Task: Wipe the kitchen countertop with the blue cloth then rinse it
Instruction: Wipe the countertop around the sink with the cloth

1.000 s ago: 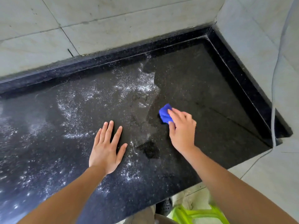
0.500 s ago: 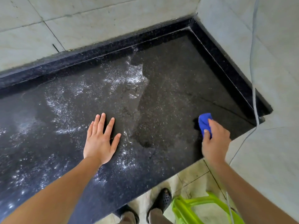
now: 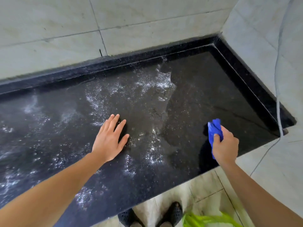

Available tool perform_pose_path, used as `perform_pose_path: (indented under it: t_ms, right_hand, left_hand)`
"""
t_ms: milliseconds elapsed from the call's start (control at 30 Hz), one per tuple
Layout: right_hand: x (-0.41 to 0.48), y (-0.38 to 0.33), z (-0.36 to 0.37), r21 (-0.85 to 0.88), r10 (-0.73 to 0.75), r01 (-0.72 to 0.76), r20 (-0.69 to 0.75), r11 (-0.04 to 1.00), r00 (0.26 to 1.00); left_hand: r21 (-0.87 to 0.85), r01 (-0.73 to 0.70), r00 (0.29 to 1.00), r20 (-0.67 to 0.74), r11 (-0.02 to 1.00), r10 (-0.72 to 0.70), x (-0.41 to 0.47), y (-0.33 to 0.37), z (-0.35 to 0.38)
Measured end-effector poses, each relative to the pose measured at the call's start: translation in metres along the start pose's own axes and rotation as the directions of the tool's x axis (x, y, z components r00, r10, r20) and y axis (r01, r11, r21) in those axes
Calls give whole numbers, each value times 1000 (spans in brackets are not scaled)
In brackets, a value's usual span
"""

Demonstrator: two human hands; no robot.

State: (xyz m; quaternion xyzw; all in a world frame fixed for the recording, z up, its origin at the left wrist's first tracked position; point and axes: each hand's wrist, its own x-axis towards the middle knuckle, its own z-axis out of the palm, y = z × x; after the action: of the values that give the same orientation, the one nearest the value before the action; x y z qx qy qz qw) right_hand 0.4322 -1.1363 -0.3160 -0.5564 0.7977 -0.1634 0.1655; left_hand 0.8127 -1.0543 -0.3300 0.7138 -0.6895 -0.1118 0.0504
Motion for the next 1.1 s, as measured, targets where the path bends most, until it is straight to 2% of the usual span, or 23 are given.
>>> perform_pose_path:
  t_ms: [33, 100, 167, 233, 267, 300, 367, 400, 433, 467, 500, 567, 600, 667, 733, 767, 833, 867, 900, 933, 1000, 1033, 1100]
  right_hand:
    - [-8, -9, 11, -67, 0, -4, -45, 998, 999]
    - [-51, -32, 39, -124, -198, 187, -82, 975, 977]
    - [-105, -54, 59, -98, -467, 465, -1, 880, 884]
    - [-141, -68, 67, 36, -637, 643, 189, 765, 747]
    - [-147, -73, 63, 168, -676, 659, 286, 733, 679]
    - [-141, -77, 56, 327, -690, 609, 372, 723, 620]
    - [-108, -86, 41, 505, -651, 420, 493, 754, 577]
    - [-82, -90, 37, 489, -602, 376, 474, 787, 643]
    - [-51, -93, 36, 434, -494, 314, 405, 845, 770]
    - [-18, -93, 37, 347, -376, 271, 283, 898, 882]
    - [6, -94, 39, 234, -266, 225, 162, 946, 950]
    - [21, -101, 54, -20, -107, 107, -2, 994, 994]
    - [12, -108, 65, -105, -134, 128, -52, 986, 990]
    - [-27, -119, 82, -162, -388, 378, -35, 912, 921]
    - [-73, -116, 90, -54, -626, 630, 80, 775, 776]
    - [-92, -112, 88, 36, -689, 695, 172, 718, 704]
    - [-110, -106, 71, 266, -739, 697, 362, 666, 568]
    - [-102, -106, 62, 367, -734, 639, 414, 675, 538]
    - [-86, -110, 55, 407, -709, 581, 438, 705, 553]
    - [-64, -116, 50, 394, -667, 539, 411, 744, 621]
    - [-1, -127, 51, 257, -520, 467, 212, 846, 827]
    - [30, -132, 53, 169, -422, 400, 124, 901, 898]
    - [65, -145, 65, -17, -138, 139, 53, 990, 989]
  left_hand:
    - [19, 20, 1000, -8, 1000, -20, -7, -10, 1]
    - [44, 68, 998, -6, 997, -67, -17, -23, 6]
    - [57, 90, 996, -3, 994, -90, -22, -28, 11]
    - [63, 89, 996, -4, 994, -89, -22, -29, 12]
    - [63, 86, 996, 2, 994, -86, -22, -28, 12]
    - [64, 84, 996, 5, 994, -84, -21, -29, 11]
    - [76, 86, 996, 5, 993, -87, -20, -30, 12]
    - [82, 89, 996, 8, 993, -90, -20, -30, 13]
    - [90, 91, 996, 10, 992, -93, -20, -30, 13]
    - [96, 91, 996, 9, 991, -92, -21, -29, 13]
    - [100, 88, 996, 5, 991, -89, -21, -29, 13]
    - [97, 81, 997, -3, 992, -81, -20, -29, 14]
    - [96, 81, 997, -4, 992, -81, -20, -30, 14]
    - [101, 79, 997, -2, 992, -80, -20, -30, 15]
    - [103, 77, 997, 9, 992, -79, -20, -30, 14]
    - [102, 77, 997, 13, 992, -78, -20, -29, 13]
    - [102, 70, 997, 15, 992, -72, -19, -28, 11]
    - [103, 67, 998, 15, 992, -69, -19, -28, 11]
    - [107, 66, 998, 15, 992, -68, -18, -29, 11]
    - [116, 65, 998, 15, 991, -67, -18, -29, 11]
    - [136, 61, 998, 12, 989, -63, -19, -30, 12]
    - [142, 59, 998, 10, 988, -61, -19, -30, 13]
    - [147, 57, 998, 1, 988, -57, -19, -30, 14]
